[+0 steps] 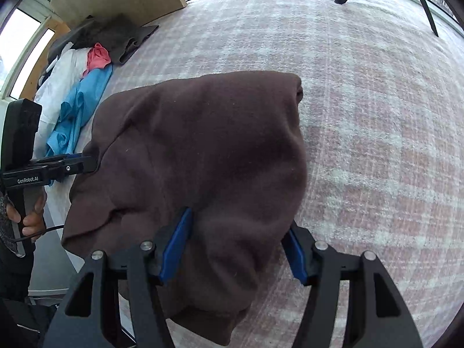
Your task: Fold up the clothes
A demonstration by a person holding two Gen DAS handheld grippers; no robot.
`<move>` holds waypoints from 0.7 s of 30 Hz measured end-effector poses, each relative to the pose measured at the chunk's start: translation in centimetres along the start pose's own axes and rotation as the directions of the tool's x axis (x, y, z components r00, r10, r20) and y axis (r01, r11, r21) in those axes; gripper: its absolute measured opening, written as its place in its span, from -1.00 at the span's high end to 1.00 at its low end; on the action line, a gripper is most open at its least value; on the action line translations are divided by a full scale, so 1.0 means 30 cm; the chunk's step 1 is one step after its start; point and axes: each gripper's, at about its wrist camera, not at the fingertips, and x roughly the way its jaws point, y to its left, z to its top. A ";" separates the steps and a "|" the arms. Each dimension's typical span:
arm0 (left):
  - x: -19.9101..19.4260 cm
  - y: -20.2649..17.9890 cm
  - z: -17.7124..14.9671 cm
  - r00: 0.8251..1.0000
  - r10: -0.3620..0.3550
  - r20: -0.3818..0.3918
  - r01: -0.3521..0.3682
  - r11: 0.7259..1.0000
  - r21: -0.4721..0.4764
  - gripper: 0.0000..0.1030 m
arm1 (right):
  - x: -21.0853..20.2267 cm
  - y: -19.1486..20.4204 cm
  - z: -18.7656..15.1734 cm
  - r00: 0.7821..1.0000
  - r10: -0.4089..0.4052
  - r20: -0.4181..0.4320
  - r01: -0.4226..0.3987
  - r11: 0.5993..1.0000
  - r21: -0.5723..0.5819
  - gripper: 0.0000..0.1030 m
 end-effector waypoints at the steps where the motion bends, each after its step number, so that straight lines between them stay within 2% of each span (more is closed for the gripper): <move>1: 0.000 0.000 -0.001 1.000 0.023 0.010 -0.023 1.000 0.009 -0.27 | 0.001 0.001 0.002 1.000 -0.002 0.000 0.002 1.000 -0.003 -0.17; 3: 0.022 0.022 0.005 1.000 0.005 0.000 -0.005 1.000 -0.001 -0.33 | 0.005 0.009 0.006 1.000 -0.013 -0.005 0.013 1.000 -0.010 -0.17; 5: 0.035 0.045 0.012 0.999 -0.051 -0.010 0.051 0.999 -0.017 -0.19 | 0.008 0.019 0.008 1.000 -0.030 -0.006 0.030 0.999 -0.017 -0.17; 10: 0.029 0.020 0.018 0.999 -0.033 -0.028 0.034 0.999 0.038 0.01 | 0.007 0.034 0.001 0.998 -0.066 0.007 0.066 0.997 -0.032 -0.15; 16: 0.014 0.008 -0.007 0.999 -0.033 0.021 0.031 0.995 0.092 0.24 | 0.005 0.054 -0.004 0.997 -0.069 0.032 0.071 0.996 -0.061 0.10; 19: -0.007 0.022 -0.019 0.997 -0.064 0.045 0.060 0.996 0.072 0.35 | -0.006 0.061 -0.014 0.995 -0.073 0.067 0.078 0.995 -0.068 0.26; 21: -0.030 0.029 -0.026 0.995 -0.085 0.058 0.081 0.995 0.063 0.44 | -0.023 0.055 -0.019 0.994 -0.072 0.088 0.076 0.996 -0.046 0.45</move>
